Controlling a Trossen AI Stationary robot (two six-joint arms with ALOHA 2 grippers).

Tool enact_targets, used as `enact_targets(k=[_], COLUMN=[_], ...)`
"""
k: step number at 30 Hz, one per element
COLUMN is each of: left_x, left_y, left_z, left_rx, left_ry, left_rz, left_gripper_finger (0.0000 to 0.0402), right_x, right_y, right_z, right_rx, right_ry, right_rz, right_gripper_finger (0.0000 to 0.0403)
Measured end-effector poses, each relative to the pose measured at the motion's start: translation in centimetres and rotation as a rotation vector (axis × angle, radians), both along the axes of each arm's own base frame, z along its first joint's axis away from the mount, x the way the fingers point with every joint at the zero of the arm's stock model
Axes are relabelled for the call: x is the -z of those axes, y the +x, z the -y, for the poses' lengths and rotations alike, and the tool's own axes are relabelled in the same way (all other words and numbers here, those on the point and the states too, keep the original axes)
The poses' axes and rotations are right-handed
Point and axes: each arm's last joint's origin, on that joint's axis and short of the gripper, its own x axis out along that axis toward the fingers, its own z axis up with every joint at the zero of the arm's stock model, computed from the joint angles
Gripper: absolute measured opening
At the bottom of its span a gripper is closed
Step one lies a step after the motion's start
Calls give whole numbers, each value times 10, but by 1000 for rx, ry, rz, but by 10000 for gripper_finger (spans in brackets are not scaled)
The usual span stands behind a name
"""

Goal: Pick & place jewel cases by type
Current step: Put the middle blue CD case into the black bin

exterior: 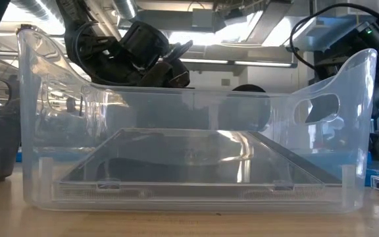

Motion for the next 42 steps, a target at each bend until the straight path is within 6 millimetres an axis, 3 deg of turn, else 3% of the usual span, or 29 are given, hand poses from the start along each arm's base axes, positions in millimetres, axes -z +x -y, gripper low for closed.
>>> enact_targets(k=[4, 9, 16, 21, 30, 42], left_x=[0, 3, 4, 4, 9, 30], left_y=[0, -2, -2, -2, -2, 22], left_z=[0, 2, 21, 31, 29, 32], left_rx=[-18, 10, 176, 160, 148, 199], left_ry=[-31, 4, 195, 332, 309, 282], left_rz=[-6, -30, -7, -7, -21, -42], left_gripper_finger=[231, 241, 236, 236, 235, 235], right_x=[0, 0, 0, 0, 0, -2], right_y=[0, 0, 0, 0, 0, 2], right_z=[0, 0, 0, 0, 0, 0], right_rx=[-9, -19, -18, -9, 0, -4], right_ry=[-13, -25, -25, -13, 0, -3], right_rz=[2, 4, 4, 3, 4, 28], right_gripper_finger=[299, 299, 299, 299, 299, 299])
